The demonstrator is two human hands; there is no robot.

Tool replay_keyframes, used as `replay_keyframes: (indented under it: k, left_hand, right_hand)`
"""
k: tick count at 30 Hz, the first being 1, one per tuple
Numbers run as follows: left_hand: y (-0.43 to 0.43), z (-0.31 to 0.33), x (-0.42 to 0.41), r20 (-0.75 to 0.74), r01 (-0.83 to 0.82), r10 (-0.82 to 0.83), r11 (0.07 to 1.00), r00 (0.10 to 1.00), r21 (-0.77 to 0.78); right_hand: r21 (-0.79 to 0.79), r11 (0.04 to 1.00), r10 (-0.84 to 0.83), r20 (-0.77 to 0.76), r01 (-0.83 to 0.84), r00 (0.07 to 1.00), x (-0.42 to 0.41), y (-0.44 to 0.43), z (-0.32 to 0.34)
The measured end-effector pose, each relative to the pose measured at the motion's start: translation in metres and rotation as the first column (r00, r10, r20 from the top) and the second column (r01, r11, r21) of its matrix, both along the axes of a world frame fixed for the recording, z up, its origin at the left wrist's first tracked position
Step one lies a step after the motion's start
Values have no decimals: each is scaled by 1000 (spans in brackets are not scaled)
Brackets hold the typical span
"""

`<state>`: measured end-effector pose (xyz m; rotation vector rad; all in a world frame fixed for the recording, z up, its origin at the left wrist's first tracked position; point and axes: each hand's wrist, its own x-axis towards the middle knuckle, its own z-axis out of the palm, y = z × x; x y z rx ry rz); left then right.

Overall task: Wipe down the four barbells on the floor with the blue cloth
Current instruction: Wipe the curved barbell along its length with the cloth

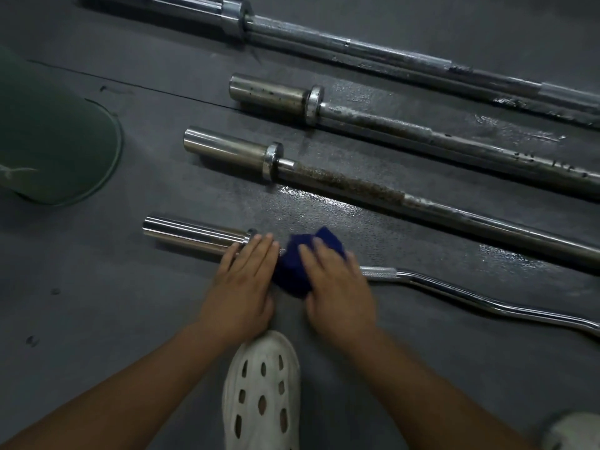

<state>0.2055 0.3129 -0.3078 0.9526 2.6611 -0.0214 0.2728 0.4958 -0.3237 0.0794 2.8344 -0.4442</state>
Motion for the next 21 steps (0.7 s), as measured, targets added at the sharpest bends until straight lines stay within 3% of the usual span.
replay_keyframes:
  k: [3, 7, 9, 14, 18, 21]
  left_hand:
    - [4, -2, 4, -11, 13, -13, 1000, 1000, -10]
    - [12, -5, 11, 23, -12, 13, 999, 1000, -40]
    - [8, -6, 8, 21, -25, 25, 999, 999, -34]
    - [7, -7, 5, 5, -22, 22, 1000, 1000, -6]
    - [11, -6, 7, 0, -16, 16, 1000, 1000, -24]
    - [13, -6, 8, 12, -24, 25, 999, 1000, -27]
  right_hand:
    - [65, 982, -183, 38, 180, 982, 18, 22, 2]
    - [-70, 995, -71, 70, 76, 995, -8, -24, 13]
    - [-120, 988, -91, 32, 94, 995, -18, -37, 12]
    - [-118, 992, -56, -120, 41, 991, -6, 16, 6]
    - [-94, 979, -186, -66, 180, 980, 14, 34, 14]
    - [-159, 980, -128, -56, 118, 990, -6, -9, 13]
